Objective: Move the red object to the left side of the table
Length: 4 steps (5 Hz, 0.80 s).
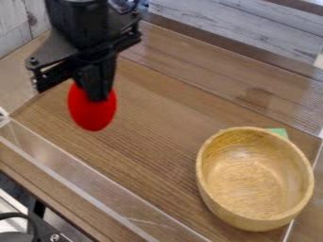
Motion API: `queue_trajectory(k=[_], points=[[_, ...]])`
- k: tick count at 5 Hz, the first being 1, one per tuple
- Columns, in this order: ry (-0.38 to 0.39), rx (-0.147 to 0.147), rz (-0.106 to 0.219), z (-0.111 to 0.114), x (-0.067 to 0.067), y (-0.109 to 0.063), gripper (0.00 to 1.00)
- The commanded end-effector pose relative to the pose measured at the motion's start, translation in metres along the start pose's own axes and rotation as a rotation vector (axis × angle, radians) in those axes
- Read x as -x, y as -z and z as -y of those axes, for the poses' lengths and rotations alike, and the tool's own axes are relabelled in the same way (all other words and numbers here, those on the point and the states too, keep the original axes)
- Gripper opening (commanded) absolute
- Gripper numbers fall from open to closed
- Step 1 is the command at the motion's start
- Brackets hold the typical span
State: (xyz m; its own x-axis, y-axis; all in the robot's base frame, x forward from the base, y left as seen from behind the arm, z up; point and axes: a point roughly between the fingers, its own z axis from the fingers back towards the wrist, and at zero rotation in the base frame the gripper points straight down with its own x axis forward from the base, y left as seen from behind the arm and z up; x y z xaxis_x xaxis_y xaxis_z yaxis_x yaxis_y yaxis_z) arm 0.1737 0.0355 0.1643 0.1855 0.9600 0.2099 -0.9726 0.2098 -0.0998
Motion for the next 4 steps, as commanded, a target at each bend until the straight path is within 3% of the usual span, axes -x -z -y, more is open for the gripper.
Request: queue_trajectory(k=[1, 2, 3, 4], points=[[-0.053, -0.012, 0.027, -0.001, -0.009, 0.012, 0.00], [-0.076, -0.033, 0.044, -0.004, -0.015, 0.029, 0.00], [-0.035, -0.044, 0.050, -0.007, -0.019, 0.043, 0.00], [-0.057, -0.060, 0.052, -0.003, -0.020, 0.049, 1.00]])
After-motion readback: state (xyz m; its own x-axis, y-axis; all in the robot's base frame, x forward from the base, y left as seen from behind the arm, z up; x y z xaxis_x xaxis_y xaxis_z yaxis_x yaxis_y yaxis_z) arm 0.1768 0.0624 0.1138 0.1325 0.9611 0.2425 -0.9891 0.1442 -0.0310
